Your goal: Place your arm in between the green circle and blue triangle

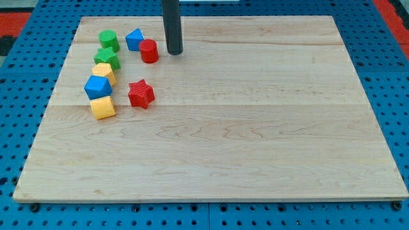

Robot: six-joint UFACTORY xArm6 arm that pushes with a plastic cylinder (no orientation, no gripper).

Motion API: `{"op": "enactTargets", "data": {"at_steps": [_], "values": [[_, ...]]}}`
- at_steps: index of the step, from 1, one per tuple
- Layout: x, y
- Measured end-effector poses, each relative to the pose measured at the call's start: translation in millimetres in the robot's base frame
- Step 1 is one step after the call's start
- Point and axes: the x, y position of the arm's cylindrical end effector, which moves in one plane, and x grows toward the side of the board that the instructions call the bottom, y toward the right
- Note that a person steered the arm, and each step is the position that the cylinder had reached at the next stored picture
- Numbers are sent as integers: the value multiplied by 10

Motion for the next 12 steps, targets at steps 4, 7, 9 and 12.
{"op": "enactTargets", "data": {"at_steps": [4, 7, 9, 12], "values": [[166, -258], [424, -226], [-222, -214], [-454, -1022]]}}
